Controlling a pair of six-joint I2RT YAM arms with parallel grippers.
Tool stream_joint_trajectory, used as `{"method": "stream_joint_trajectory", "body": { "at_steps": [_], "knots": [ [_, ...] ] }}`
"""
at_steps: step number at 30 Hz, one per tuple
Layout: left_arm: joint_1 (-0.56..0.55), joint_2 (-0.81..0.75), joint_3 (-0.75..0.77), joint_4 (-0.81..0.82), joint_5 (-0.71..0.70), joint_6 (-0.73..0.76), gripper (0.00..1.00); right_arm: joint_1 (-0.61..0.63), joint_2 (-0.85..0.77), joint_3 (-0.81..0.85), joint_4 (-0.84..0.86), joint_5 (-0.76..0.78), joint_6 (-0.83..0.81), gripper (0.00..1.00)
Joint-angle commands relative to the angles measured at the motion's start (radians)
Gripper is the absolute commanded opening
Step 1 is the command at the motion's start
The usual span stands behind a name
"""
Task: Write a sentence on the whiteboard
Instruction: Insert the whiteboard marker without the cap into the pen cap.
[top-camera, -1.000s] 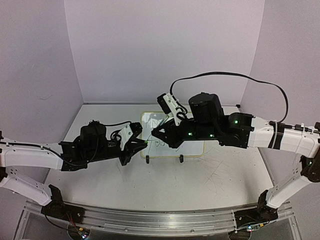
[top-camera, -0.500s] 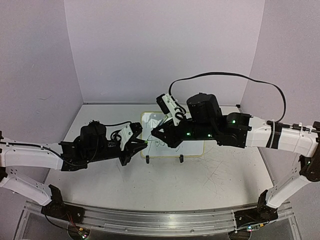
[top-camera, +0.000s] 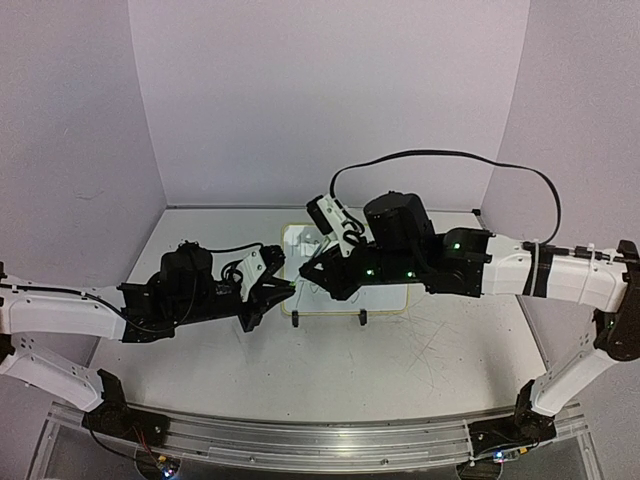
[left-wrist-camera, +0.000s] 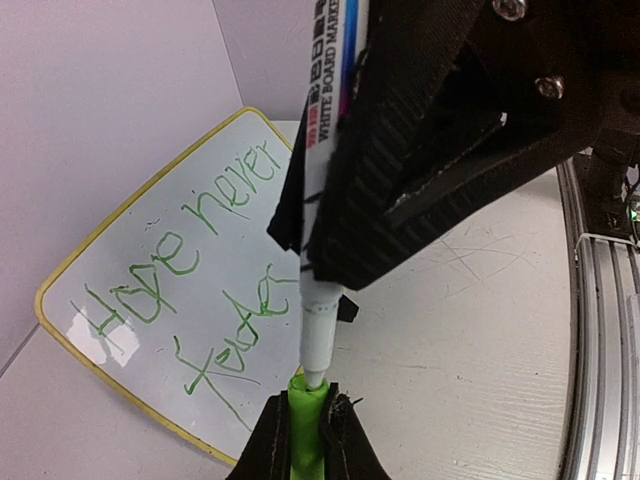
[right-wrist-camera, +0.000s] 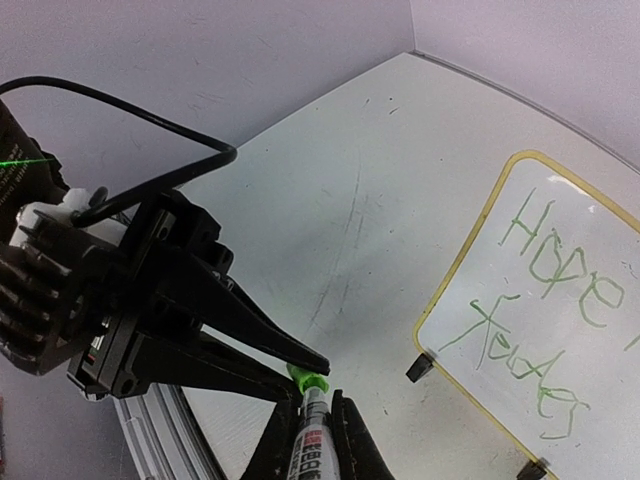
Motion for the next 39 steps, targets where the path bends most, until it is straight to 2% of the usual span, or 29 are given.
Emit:
{"method": "stream_joint_trajectory", "body": {
  "at_steps": [1, 11, 16, 20, 25, 28, 34, 39],
  "knots": [
    [-0.004, -0.028, 0.009, 0.047, 0.001, 0.014, 0.0, 0.005, 0.023, 0.043, 0.024, 0.0, -0.001, 0.0],
    [-0.006, -0.038, 0.021, 0.056, -0.044, -0.002, 0.0, 0.018, 0.074, 0.012, 0.072, 0.013, 0.068, 0.0],
    [-0.033, -0.001, 0.062, 0.08, -0.217, 0.007, 0.0, 0.037, 0.112, -0.013, 0.135, 0.069, 0.234, 0.0],
    [-0.097, 0.049, 0.112, 0.08, -0.354, 0.112, 0.0, 0.042, 0.162, 0.006, 0.135, 0.063, 0.325, 0.0],
    [-0.111, 0.032, 0.128, 0.081, -0.378, 0.135, 0.0, 0.043, 0.166, -0.009, 0.134, 0.052, 0.377, 0.0],
    [-0.111, 0.01, 0.122, 0.079, -0.348, 0.128, 0.0, 0.043, 0.167, -0.005, 0.14, 0.003, 0.34, 0.0],
    [-0.111, -0.112, 0.056, 0.077, -0.152, 0.082, 0.0, 0.036, 0.144, -0.008, 0.135, -0.229, 0.049, 0.0],
    [-0.111, -0.182, 0.07, 0.035, 0.009, 0.003, 0.0, 0.032, 0.084, -0.048, 0.099, -0.337, -0.123, 0.0]
  ]
}}
